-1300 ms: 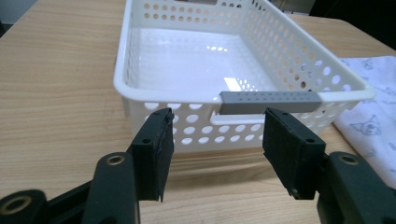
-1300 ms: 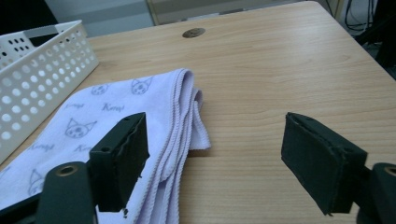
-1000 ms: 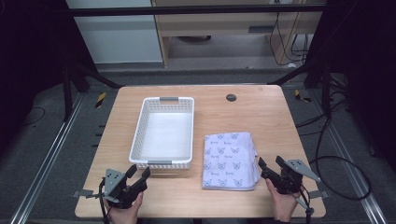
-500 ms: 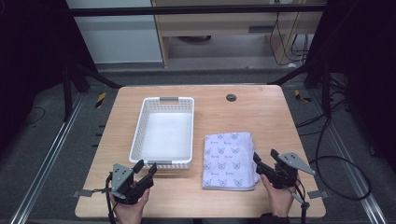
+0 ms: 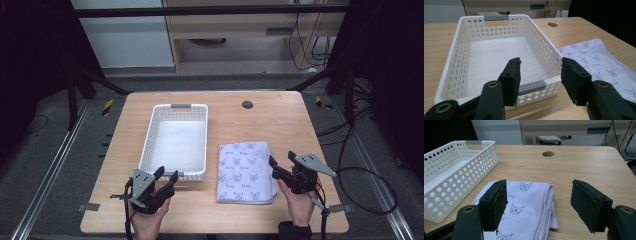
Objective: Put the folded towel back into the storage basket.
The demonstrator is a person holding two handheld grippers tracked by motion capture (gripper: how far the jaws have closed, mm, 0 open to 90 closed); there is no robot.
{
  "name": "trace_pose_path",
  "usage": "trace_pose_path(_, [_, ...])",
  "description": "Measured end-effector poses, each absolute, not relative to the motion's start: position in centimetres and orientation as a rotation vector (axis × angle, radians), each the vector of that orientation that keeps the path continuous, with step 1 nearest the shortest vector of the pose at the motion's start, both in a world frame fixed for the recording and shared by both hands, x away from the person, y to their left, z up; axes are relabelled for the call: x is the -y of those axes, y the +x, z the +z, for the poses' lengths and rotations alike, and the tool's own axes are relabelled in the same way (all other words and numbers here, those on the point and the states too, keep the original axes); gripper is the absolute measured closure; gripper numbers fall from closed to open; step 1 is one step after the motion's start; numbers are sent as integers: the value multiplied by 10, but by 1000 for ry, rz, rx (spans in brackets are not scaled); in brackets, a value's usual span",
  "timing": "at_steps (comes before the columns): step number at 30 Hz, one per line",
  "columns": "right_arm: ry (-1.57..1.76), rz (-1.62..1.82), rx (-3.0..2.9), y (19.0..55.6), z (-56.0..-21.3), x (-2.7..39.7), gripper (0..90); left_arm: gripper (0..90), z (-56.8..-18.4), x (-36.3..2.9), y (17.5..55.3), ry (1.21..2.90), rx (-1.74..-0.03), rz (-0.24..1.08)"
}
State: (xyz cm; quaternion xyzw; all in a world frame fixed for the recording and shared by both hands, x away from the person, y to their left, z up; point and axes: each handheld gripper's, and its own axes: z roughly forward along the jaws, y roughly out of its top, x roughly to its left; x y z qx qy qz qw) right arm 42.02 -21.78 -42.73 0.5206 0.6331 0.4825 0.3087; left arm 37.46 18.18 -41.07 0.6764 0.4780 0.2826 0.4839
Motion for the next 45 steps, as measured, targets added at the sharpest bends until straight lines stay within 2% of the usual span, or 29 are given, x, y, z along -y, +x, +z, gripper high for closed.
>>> trace_pose_path(21, [1337, 1253, -1722, 435, -409, 212, 326, 484, -405, -146, 380, 1729, -1077, 647])
trace_pose_path(45, [1354, 1210, -1810, 457, -422, 199, 332, 475, -422, -112, 384, 1780, -1017, 546])
